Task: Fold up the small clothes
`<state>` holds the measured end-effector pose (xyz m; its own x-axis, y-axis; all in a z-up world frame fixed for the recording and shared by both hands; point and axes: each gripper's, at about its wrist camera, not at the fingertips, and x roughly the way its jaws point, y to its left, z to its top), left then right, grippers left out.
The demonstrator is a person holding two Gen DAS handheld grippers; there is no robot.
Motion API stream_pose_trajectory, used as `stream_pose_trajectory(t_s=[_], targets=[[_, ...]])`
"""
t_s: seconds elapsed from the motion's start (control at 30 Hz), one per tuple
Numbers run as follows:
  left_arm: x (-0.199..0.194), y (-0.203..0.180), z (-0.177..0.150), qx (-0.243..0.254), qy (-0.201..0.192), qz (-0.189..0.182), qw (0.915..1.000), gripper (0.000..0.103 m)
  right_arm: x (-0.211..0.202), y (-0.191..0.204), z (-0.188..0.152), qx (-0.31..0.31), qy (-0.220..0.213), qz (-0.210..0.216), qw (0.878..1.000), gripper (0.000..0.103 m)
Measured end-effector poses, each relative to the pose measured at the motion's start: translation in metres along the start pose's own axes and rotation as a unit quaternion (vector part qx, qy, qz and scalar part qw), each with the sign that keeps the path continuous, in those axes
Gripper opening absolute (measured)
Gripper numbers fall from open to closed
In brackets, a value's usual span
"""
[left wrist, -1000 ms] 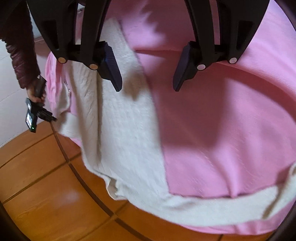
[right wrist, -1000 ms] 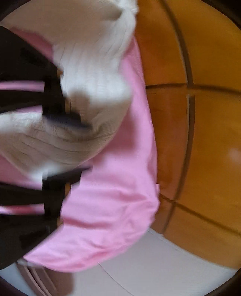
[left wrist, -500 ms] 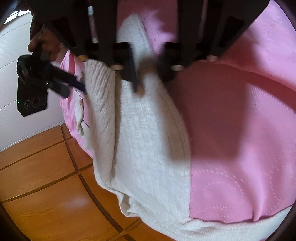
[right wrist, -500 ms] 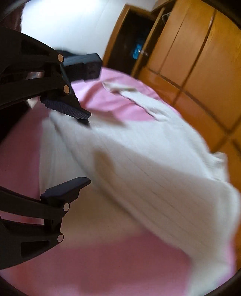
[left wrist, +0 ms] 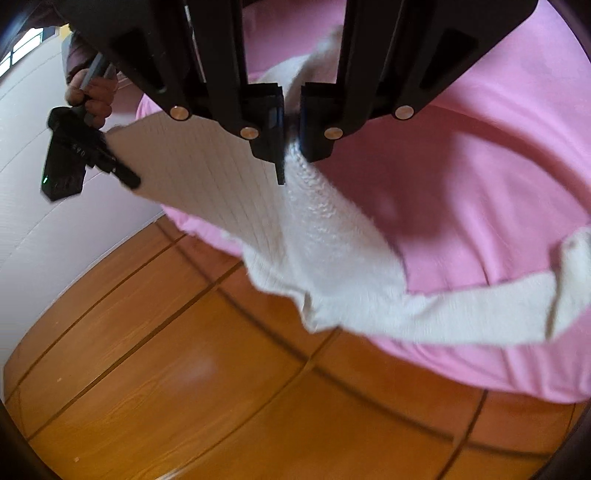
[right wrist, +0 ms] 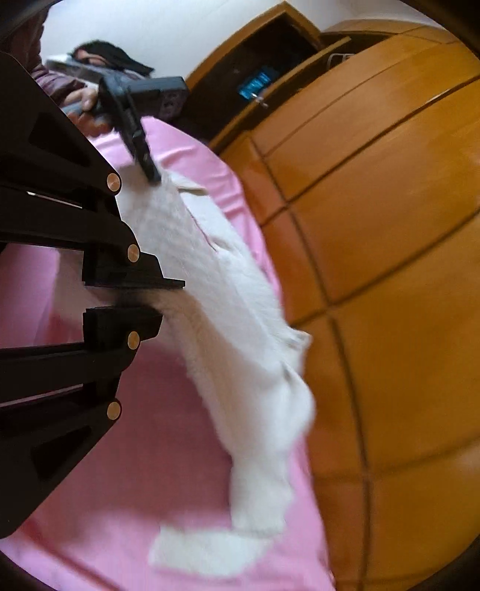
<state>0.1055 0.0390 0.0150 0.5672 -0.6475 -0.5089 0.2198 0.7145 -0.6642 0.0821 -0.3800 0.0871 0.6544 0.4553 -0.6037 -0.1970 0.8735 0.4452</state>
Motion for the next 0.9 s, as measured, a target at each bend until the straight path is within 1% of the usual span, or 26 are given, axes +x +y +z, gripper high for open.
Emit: stream_pose_trajectory(t_s=[0.1, 0.2, 0.23, 0.27, 0.33, 0.37, 0.4, 0.43, 0.47, 0.5, 0.53, 0.57, 0.6, 0.63, 0.67, 0.73, 0.77, 0.8, 0.87, 0.9], targets=[[-0.025, 0.0, -0.001, 0.0, 0.004, 0.009, 1.0, 0.004, -0.031, -0.023, -0.017, 0.017, -0.006, -0.026, 0.999, 0.006], [-0.044, 0.012, -0.016, -0.015, 0.023, 0.029, 0.9992, 0.004, -0.047, -0.054, -0.051, 0.054, 0.012, -0.051, 0.997, 0.005], [-0.051, 0.019, -0.024, -0.018, 0.029, 0.044, 0.9985, 0.004, -0.047, -0.064, -0.063, 0.072, 0.021, -0.055, 0.996, 0.005], [-0.054, 0.027, -0.031, -0.025, 0.033, 0.059, 0.9974, 0.004, -0.044, -0.073, -0.076, 0.085, 0.035, -0.065, 0.994, 0.005], [-0.051, 0.045, -0.047, -0.051, 0.049, 0.073, 0.9948, 0.004, -0.031, -0.093, -0.106, 0.101, 0.08, -0.104, 0.986, 0.005], [-0.048, 0.054, -0.056, -0.057, 0.059, 0.093, 0.9923, 0.004, -0.021, -0.102, -0.12, 0.108, 0.102, -0.116, 0.982, 0.005], [-0.044, 0.064, -0.066, -0.069, 0.069, 0.108, 0.9894, 0.005, -0.014, -0.106, -0.128, 0.107, 0.117, -0.127, 0.979, 0.005], [-0.041, 0.069, -0.073, -0.074, 0.076, 0.11, 0.9883, 0.005, -0.004, -0.11, -0.137, 0.1, 0.137, -0.141, 0.975, 0.005], [-0.037, 0.075, -0.08, -0.075, 0.086, 0.113, 0.987, 0.009, 0.003, -0.113, -0.141, 0.1, 0.145, -0.149, 0.973, 0.005], [-0.035, 0.08, -0.083, -0.081, 0.087, 0.124, 0.9852, 0.014, 0.008, -0.117, -0.143, 0.096, 0.153, -0.162, 0.97, 0.006], [-0.035, 0.087, -0.086, -0.094, 0.078, 0.137, 0.983, 0.031, 0.008, -0.118, -0.142, 0.088, 0.153, -0.17, 0.969, 0.01], [-0.035, 0.094, -0.086, -0.105, 0.066, 0.141, 0.9823, 0.039, 0.008, -0.118, -0.139, 0.08, 0.146, -0.182, 0.969, 0.028], [-0.042, 0.102, -0.084, -0.116, 0.05, 0.149, 0.9807, 0.04, 0.006, -0.115, -0.131, 0.068, 0.133, -0.201, 0.968, 0.051], [-0.051, 0.114, -0.079, -0.132, 0.033, 0.161, 0.9775, 0.041, 0.005, -0.112, -0.125, 0.057, 0.118, -0.216, 0.968, 0.059], [-0.059, 0.123, -0.074, -0.144, 0.02, 0.171, 0.9746, 0.043, 0.001, -0.108, -0.118, 0.047, 0.099, -0.227, 0.968, 0.063], [-0.072, 0.143, -0.058, -0.165, -0.016, 0.204, 0.9648, 0.046, 0.0, -0.095, -0.099, 0.021, 0.067, -0.237, 0.969, 0.063], [-0.077, 0.152, -0.05, -0.171, -0.031, 0.214, 0.9613, 0.051, 0.002, -0.09, -0.093, 0.013, 0.06, -0.233, 0.971, 0.069], [-0.08, 0.16, -0.043, -0.18, -0.042, 0.221, 0.9575, 0.055, 0.012, -0.079, -0.085, 0.003, 0.052, -0.215, 0.975, 0.075], [-0.09, 0.18, -0.025, -0.209, -0.067, 0.243, 0.945, 0.056, 0.029, -0.062, -0.079, -0.013, 0.055, -0.183, 0.981, 0.076], [-0.093, 0.187, -0.018, -0.215, -0.076, 0.247, 0.9416, 0.056, 0.049, -0.049, -0.077, -0.027, 0.064, -0.163, 0.984, 0.076]])
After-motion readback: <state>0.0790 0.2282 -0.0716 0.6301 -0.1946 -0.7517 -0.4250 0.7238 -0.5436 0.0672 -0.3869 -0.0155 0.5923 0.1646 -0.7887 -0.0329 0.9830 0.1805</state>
